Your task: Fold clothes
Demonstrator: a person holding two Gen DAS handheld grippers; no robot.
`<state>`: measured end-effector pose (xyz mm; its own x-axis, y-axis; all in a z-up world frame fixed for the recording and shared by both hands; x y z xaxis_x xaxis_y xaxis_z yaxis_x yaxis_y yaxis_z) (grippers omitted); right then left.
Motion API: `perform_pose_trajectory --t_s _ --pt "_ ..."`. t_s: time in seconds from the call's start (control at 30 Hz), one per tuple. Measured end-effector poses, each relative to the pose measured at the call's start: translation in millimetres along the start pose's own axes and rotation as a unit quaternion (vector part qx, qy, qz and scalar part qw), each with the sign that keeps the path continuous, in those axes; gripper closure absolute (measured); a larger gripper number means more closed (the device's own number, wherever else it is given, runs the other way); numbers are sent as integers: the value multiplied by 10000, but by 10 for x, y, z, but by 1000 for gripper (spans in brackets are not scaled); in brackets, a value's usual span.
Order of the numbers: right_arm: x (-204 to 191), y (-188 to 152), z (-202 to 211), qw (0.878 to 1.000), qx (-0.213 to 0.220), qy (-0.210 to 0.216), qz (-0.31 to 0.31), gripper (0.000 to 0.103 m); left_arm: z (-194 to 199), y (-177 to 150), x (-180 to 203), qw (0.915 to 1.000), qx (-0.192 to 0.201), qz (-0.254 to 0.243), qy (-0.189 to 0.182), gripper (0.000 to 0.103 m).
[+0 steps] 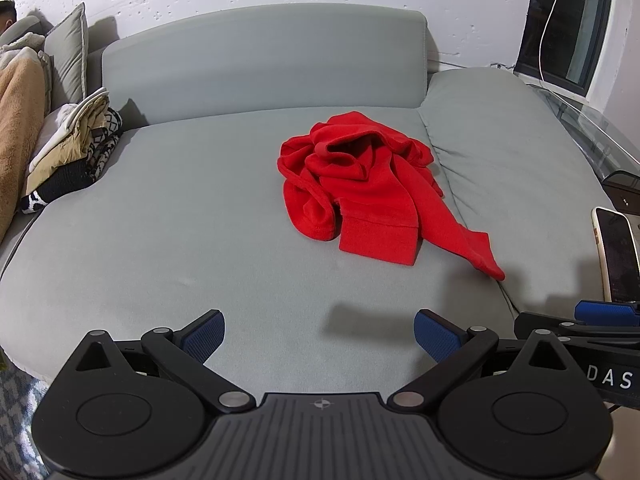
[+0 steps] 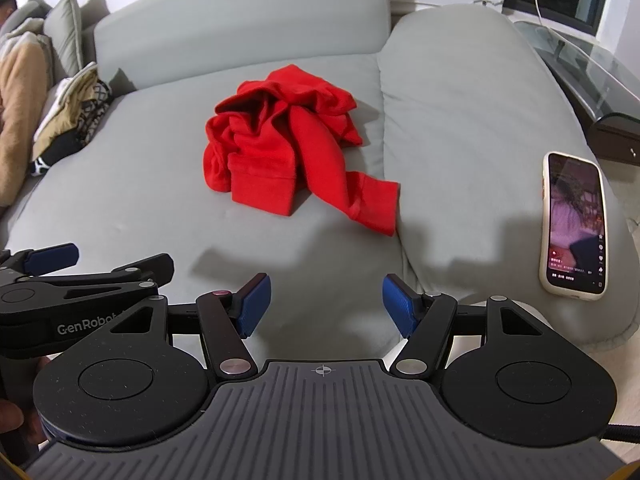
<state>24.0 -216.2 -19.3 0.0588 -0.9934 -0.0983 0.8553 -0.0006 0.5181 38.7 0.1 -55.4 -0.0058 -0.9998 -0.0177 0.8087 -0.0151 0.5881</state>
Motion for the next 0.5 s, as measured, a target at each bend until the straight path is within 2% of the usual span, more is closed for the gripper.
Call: perform_pose_trajectory --t_s 0.5 --pt "12 11 13 10000 -14 20 -49 35 8 9 12 10000 26 -12 10 3"
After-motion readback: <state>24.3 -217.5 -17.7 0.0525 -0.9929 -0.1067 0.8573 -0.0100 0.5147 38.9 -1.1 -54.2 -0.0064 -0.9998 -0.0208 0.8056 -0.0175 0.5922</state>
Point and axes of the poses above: each gripper's, at about its wrist camera, not at the fingertips, and z roughly against the way its jaws point, x to its right, y to its top, the point moved 6 cm from there along -z, roughly the way its jaws point, and after that the axes turned 4 degrees about -x, right-handed, at the moved point
